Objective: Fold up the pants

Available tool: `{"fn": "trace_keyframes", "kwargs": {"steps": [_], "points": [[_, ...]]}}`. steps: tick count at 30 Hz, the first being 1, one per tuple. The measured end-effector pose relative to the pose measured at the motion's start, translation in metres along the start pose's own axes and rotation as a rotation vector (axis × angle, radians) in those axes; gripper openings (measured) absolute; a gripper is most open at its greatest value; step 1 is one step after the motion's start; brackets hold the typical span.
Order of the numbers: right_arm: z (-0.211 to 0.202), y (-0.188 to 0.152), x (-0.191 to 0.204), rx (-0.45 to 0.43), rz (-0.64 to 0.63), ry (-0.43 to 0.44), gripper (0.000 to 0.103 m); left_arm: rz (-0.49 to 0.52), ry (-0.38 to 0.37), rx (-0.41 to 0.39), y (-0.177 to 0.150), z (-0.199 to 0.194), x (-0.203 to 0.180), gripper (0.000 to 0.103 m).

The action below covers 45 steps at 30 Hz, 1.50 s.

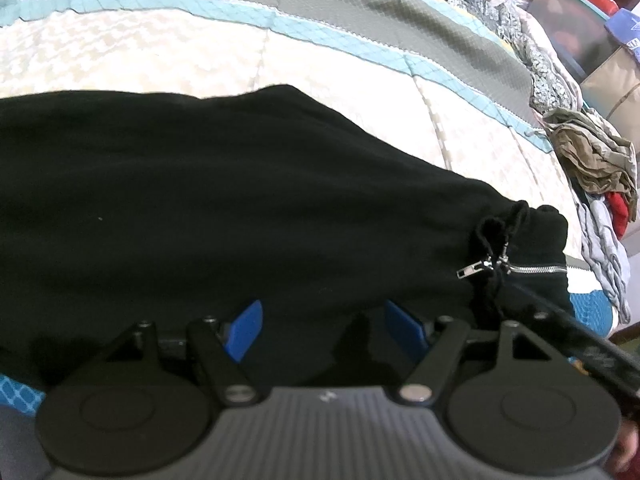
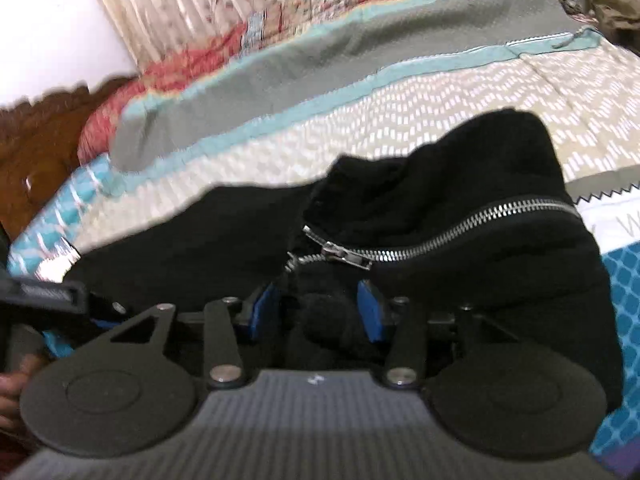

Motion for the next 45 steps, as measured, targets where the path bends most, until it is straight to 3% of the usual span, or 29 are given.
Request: {"fn": "trace_keyframes", "kwargs": {"steps": [4,8,11,19,23,29,36,38,41,45], "points": [[-0.014,0.002,0.015,-0.074,-0.025,0.055,0.050,0.002,0.021,-0.011,-0.001,-0.002,0.002,0.072],[0.018,-0.006,0.012,0.032,-0.001,0.011,0.050,-0.004,0.050,0.038,-0.005,0.006,0.008,0.071],[0.029,-0.011,0.007,0.018,0.034,0.016,0.049,0.006,0.044,0.033,-0.007,0.005,0.008,0.071],[0.017,-0.008,0.010,0.034,0.064,-0.012,0.049,-0.043,-0.032,-0.100,-0.006,-0.035,0.023,0.074],[0.006,-0.008,0.020,0.028,0.048,-0.088,0.048,-0.066,-0.031,-0.159,-0.012,-0.059,0.045,0.075],[0.001,-0.013,0.058,-0.009,-0.071,-0.079,0.049,-0.158,-0.049,-0.240,-0.039,-0.099,0.098,0.077],[0.028,-0.030,0.089,0.103,-0.158,-0.050,0.049,-0.335,0.050,-0.383,-0.082,-0.156,0.179,0.089],[0.039,-0.032,0.104,0.134,-0.186,-0.032,0.049,-0.418,0.067,-0.396,-0.092,-0.161,0.204,0.089],[0.054,-0.034,0.135,0.168,-0.244,0.000,0.048,-0.566,0.025,-0.415,-0.101,-0.161,0.239,0.089],[0.075,-0.034,0.180,0.204,-0.339,0.060,0.048,-0.632,0.021,-0.428,-0.097,-0.150,0.262,0.093]]}}
Point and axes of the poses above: each gripper's, at about its wrist camera, not at the fingertips, and z roughly the way its jaws point, x to its left, y to its top, the point moved 3 cm from there along z, roughly the way its jaws point, and after that the axes turned 10 degrees about z, right-handed, at the moved point
